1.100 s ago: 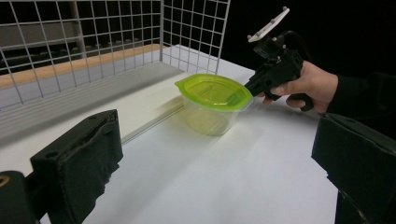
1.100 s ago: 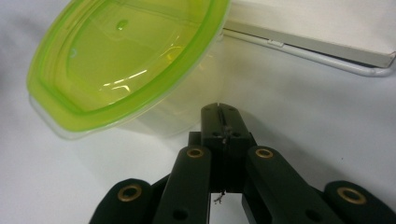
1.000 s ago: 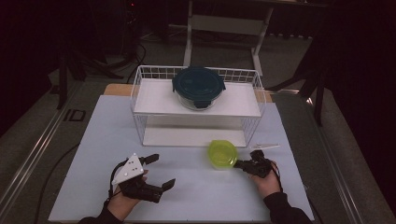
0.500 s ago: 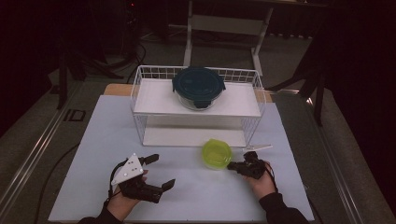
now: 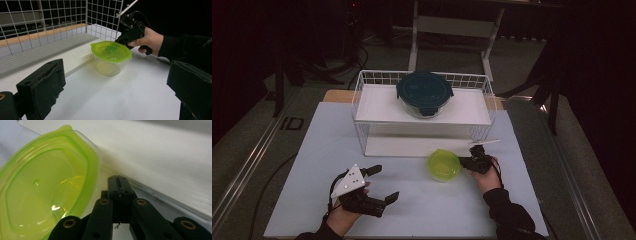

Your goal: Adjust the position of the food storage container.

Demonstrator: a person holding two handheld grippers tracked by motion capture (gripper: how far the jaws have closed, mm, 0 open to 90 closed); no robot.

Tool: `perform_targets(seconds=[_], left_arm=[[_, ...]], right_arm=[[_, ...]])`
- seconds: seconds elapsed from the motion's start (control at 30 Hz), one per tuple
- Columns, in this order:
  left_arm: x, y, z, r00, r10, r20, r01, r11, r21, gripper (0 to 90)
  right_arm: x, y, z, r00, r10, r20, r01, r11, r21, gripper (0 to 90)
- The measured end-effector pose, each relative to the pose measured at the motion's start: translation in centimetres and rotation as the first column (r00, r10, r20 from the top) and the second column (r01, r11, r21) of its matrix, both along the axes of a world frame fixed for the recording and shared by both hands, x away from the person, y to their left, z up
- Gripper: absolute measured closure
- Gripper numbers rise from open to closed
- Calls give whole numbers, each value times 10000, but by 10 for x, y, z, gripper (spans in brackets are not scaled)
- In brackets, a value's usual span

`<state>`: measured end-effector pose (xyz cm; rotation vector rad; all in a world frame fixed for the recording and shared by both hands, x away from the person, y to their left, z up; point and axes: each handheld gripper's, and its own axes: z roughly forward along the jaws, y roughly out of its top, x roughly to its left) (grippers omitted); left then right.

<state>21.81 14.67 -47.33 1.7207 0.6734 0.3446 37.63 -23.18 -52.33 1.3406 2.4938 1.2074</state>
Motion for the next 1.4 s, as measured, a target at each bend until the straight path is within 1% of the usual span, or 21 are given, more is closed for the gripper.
perform_targets(seconds=[0.13, 0.2, 0.27, 0.43, 0.47, 0.53, 0.6, 0.67, 0.73, 0.77, 0.93, 1.0, 1.07, 1.17, 1.23, 1.33, 1.4], left_arm=[[0, 1, 1, 10000, -5, 17, 5, 10000, 20, 14], [0, 1, 1, 10000, 0, 14, 0, 10000, 39, 14], [0, 0, 1, 10000, -4, 15, 4, 10000, 19, 14], [0, -1, 1, 10000, -16, 26, 16, 10000, 49, 14], [0, -1, 1, 10000, -24, 32, 24, 10000, 38, 14], [-1, -1, 1, 10000, -35, 34, 34, 9999, 102, 14], [-1, -1, 1, 10000, -48, 40, 48, 10000, 81, 14], [-1, -1, 1, 10000, -44, 43, 43, 9999, 95, 14], [-1, -1, 1, 10000, -41, 38, 41, 9999, 103, 14], [-1, -1, 1, 10000, -32, 53, 31, 9999, 102, 14], [-1, -1, 1, 10000, -37, 54, 36, 10000, 84, 14], [-1, -1, 1, 10000, -25, 70, 24, 9999, 109, 14], [-1, -1, 1, 10000, -23, 56, 22, 10000, 91, 14], [0, -1, 1, 10000, 3, 68, -4, 10000, 91, 14], [0, -1, 1, 10000, 5, 64, -6, 10000, 66, 14], [0, 0, 1, 10000, 14, 51, -14, 10000, 70, 14], [0, 0, 1, 10000, 18, 41, -18, 10000, 91, 14]], right_arm=[[-2, 3, -4, 9998, 152, -98, -153, 9999, -21, 900], [-5, 3, -5, 9997, 161, -179, -159, 9998, 111, 900], [-7, 3, -5, 9995, 213, -211, -210, 9997, 124, 900], [-22, 9, -7, 9975, 645, -302, -636, 9976, 275, 900], [-24, 10, -8, 9971, 694, -301, -687, 9973, 244, 900], [-28, 13, -8, 9959, 841, -334, -829, 9959, 361, 900], [-33, 17, -8, 9949, 945, -351, -930, 9947, 431, 900], [-38, 21, -8, 9936, 1052, -411, -1035, 9938, 408, 900], [-43, 24, -8, 9915, 1216, -457, -1192, 9915, 528, 900], [-46, 26, -8, 9906, 1300, -418, -1279, 9905, 500, 900], [-56, 35, -8, 9849, 1663, -477, -1630, 9844, 660, 900], [-59, 40, -8, 9821, 1828, -454, -1797, 9816, 652, 900], [-60, 43, -8, 9813, 1860, -504, -1824, 9809, 683, 900], [-63, 53, -8, 9761, 2095, -584, -2047, 9756, 800, 900], [-65, 57, -9, 9729, 2232, -608, -2184, 9728, 770, 900], [-66, 61, -10, 9688, 2422, -530, -2389, 9691, 613, 900], [-66, 60, -10, 9708, 2324, -586, -2291, 9717, 574, 900]])
